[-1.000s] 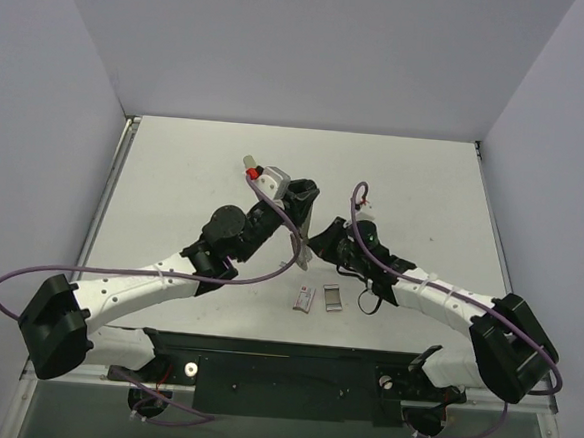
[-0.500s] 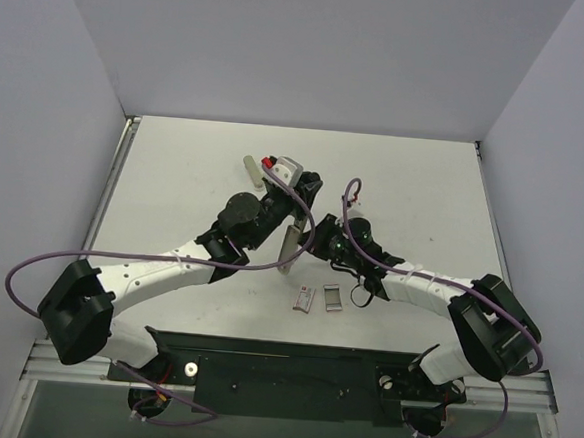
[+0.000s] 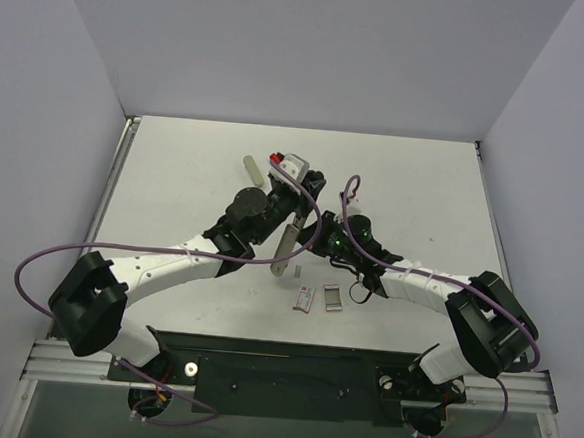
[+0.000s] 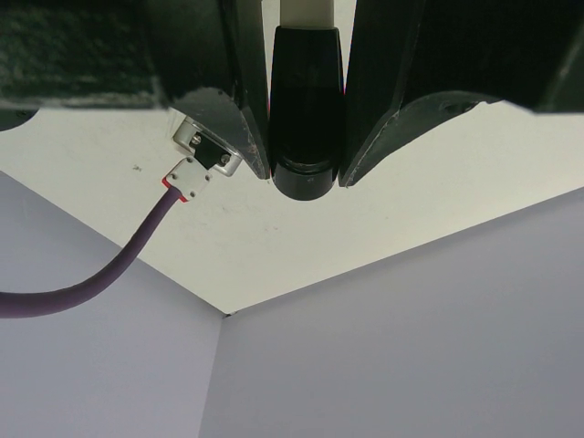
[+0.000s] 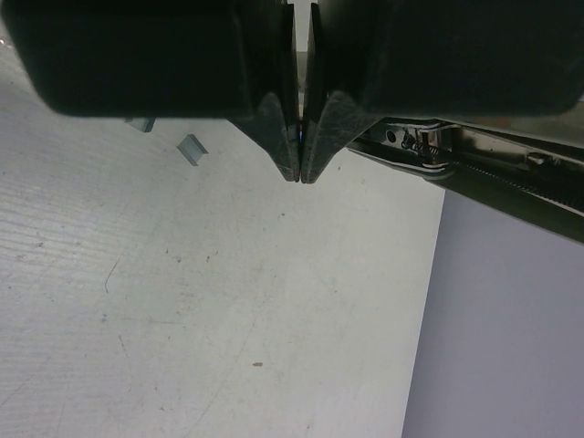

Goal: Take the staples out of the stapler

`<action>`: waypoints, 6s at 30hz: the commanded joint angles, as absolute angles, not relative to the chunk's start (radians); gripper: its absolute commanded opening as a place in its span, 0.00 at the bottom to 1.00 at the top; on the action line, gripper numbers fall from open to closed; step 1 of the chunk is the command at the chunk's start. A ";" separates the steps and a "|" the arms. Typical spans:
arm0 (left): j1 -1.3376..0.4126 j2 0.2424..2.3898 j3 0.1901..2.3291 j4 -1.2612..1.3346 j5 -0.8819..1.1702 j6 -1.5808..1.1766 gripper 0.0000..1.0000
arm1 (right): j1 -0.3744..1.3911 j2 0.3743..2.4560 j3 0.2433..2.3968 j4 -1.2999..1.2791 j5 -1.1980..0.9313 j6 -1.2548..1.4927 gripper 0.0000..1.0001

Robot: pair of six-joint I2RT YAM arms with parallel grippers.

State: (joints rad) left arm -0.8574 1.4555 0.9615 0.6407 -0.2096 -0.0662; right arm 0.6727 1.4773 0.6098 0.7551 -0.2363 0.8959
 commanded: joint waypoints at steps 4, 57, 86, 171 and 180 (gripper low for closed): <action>-0.861 1.352 1.023 0.724 -0.156 -0.138 0.00 | 0.678 1.414 0.661 0.802 -0.275 0.874 0.00; -0.859 0.793 0.792 0.328 -0.410 -0.443 0.00 | 0.971 0.880 0.433 0.385 -0.046 0.787 0.00; -0.859 0.692 0.654 0.261 -0.164 -0.756 0.00 | 1.081 0.907 0.425 0.382 0.291 0.716 0.00; -0.991 0.778 0.609 0.370 0.620 -0.408 0.00 | 1.046 1.099 1.076 -0.094 -0.726 0.040 0.00; -0.988 0.704 0.610 0.322 0.391 -0.373 0.00 | 0.930 0.826 0.826 0.034 -0.562 0.224 0.00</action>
